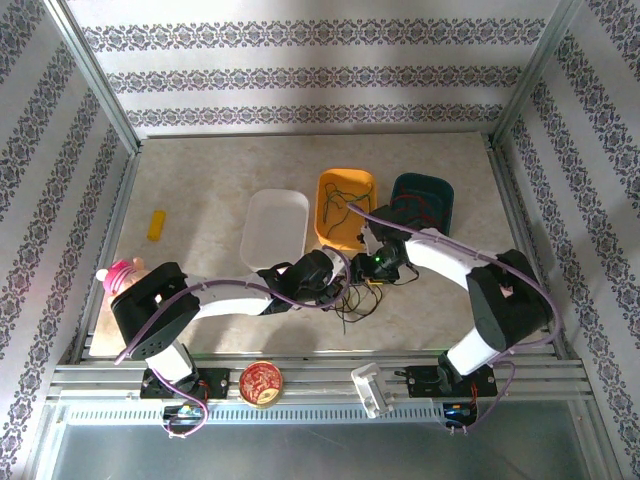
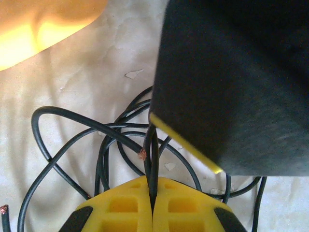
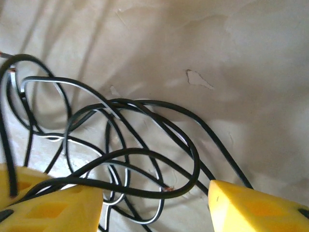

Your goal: Untangle the cables

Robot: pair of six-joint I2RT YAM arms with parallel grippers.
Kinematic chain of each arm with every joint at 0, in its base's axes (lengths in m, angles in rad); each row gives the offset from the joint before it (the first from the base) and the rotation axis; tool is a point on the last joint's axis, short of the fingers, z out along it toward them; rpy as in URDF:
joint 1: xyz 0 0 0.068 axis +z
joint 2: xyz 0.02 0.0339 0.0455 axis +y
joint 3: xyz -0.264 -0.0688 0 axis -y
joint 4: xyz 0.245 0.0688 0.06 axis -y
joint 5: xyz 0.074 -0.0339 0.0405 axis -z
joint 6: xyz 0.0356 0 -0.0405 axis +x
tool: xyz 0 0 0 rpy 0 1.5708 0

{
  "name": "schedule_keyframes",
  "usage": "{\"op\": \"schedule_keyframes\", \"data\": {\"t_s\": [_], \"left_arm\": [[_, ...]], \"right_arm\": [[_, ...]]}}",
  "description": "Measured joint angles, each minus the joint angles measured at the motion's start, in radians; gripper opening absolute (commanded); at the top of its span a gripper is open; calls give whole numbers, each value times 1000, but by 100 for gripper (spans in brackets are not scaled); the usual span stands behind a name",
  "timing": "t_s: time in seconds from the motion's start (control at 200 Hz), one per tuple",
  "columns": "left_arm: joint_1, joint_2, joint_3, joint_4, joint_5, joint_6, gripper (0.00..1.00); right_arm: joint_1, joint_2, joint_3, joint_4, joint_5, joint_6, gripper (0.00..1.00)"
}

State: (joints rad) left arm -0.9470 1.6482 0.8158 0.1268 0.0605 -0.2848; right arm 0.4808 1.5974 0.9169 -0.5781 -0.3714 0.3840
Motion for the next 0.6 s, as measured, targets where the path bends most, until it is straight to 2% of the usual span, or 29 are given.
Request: {"op": "schedule_keyframes", "data": {"t_s": [0.065,0.165,0.24,0.385,0.6], "left_arm": [[0,0,-1,1,0,-4,0],[0,-5,-7,5,-3,-8,0],[0,-11,-13,12,-8,-8,0],[2,-35,-37,23,-35,-16,0],[13,-70,-82,45,-84,-43,0]], "right_arm": [[2,35,9,2,7,-10,50],[6,82,19,5,24,-26,20],[8,87,19,7,41,-21,6],[11,36,14,11,64,-24,1],[-11,-178,5,-27,187,-16,0]]}}
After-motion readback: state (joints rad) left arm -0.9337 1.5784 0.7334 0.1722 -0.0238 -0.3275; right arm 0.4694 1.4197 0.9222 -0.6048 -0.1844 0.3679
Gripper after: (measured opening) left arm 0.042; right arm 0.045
